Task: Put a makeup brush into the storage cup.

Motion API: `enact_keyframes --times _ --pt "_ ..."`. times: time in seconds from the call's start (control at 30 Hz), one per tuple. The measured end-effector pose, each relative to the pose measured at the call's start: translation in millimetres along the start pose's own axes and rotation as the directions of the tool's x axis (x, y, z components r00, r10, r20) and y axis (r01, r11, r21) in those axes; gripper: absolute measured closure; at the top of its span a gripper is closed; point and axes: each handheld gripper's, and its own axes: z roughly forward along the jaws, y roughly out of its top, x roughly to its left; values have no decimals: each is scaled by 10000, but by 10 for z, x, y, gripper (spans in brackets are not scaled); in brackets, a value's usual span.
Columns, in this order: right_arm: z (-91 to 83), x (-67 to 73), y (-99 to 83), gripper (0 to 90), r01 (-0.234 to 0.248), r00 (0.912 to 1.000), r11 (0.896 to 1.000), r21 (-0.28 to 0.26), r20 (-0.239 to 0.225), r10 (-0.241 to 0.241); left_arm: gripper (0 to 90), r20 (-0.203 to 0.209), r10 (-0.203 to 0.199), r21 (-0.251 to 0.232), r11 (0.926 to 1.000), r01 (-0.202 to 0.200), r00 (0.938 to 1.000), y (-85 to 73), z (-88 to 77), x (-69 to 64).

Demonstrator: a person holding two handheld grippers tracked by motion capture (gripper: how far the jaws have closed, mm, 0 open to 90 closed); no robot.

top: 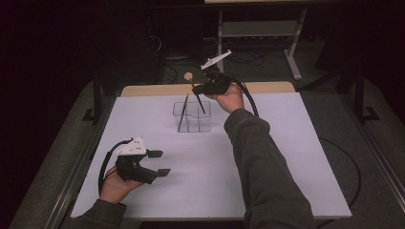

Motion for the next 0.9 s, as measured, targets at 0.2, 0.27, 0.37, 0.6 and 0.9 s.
enact_keyframes --times 0.2,0.27,0.37,0.6,0.9 --pt "-3 11 -24 829 -181 9998 9998 -67 -21 181 284 6 -43 -1 10000 43 10000 -1 1 -3" --pt "-3 -1 -48 829 -156 9999 9999 -53 14 156 284 6 -41 17 10000 41 10000 -2 5 -3" --pt "-8 -7 -85 829 -267 9996 9996 -85 26 267 284 8 -8 63 10000 8 10000 0 7 -4" --pt "-3 -10 -142 829 -313 9995 9995 -98 17 313 285 0 -15 75 10000 15 10000 0 7 -3" --pt "8 -24 -223 829 -386 9992 9992 -78 38 386 285 0 -20 75 10000 20 10000 0 10 -5"
